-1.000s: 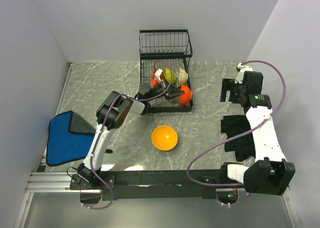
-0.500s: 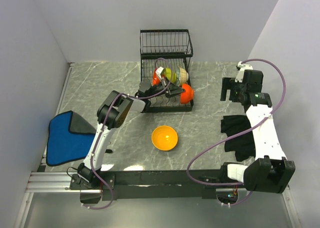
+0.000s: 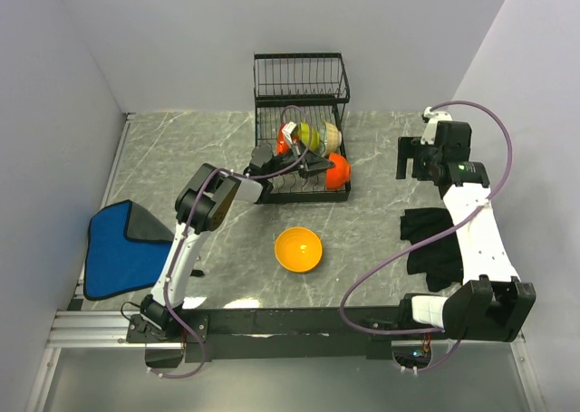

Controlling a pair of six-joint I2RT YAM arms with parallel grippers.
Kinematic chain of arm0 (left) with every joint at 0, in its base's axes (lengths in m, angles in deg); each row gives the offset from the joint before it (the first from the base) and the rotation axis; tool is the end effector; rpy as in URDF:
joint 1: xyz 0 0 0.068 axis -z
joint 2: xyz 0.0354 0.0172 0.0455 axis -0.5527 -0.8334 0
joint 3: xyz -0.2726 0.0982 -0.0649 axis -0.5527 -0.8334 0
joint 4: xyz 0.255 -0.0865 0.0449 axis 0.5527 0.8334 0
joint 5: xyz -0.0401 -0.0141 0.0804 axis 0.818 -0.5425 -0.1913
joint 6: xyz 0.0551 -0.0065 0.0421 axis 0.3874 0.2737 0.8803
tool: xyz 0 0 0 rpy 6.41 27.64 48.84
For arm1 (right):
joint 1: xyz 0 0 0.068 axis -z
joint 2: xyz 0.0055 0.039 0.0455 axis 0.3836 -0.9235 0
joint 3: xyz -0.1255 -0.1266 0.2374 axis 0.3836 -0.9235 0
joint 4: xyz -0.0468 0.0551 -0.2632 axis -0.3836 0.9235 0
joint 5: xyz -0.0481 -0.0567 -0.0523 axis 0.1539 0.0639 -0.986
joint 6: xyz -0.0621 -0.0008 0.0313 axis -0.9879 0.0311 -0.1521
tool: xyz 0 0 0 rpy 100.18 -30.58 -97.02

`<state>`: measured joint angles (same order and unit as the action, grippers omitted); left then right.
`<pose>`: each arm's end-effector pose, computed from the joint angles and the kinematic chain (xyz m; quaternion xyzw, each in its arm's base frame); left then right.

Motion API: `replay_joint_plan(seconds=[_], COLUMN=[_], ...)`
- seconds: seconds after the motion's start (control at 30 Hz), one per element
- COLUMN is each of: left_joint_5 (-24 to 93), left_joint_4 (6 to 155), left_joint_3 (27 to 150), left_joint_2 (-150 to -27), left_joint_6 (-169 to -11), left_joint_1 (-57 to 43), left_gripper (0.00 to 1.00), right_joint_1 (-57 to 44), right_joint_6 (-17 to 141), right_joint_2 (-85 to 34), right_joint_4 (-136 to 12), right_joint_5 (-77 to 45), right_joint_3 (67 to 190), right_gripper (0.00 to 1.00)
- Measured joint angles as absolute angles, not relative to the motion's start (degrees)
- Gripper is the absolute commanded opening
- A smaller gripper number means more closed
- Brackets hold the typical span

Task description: Load the bowls into the dish rack

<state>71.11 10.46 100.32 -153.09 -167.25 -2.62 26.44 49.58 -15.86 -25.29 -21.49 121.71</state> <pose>0.4467 -0.3143 0.1496 -0.0049 0.6354 -0.7533 0.1694 0.2865 -0.0168 0.3549 -0.0223 0.9032 -0.0149 0.4285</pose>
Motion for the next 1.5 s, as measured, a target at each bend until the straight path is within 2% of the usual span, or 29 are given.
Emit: replay_joint_plan(seconds=[0.4,1.5], left_joint_5=[65.82,63.85], left_joint_4=[13.37,11.66], left_joint_3=[97.57,98.86], left_joint_2=[-152.21,-152.87], left_joint_6=[-166.25,-174.82], left_joint_1=[-4.12,-3.03], left_gripper=[0.01,0.01], right_joint_1=[23.33,17.45], right_joint_6=[49.15,47.0], right_joint_2=[-18.46,-21.02], right_joint_4=[-25.38,-25.31], right_joint_5=[-22.14,-25.14], right_joint_3=[123.37,124.9], right_gripper=[1.0,1.0])
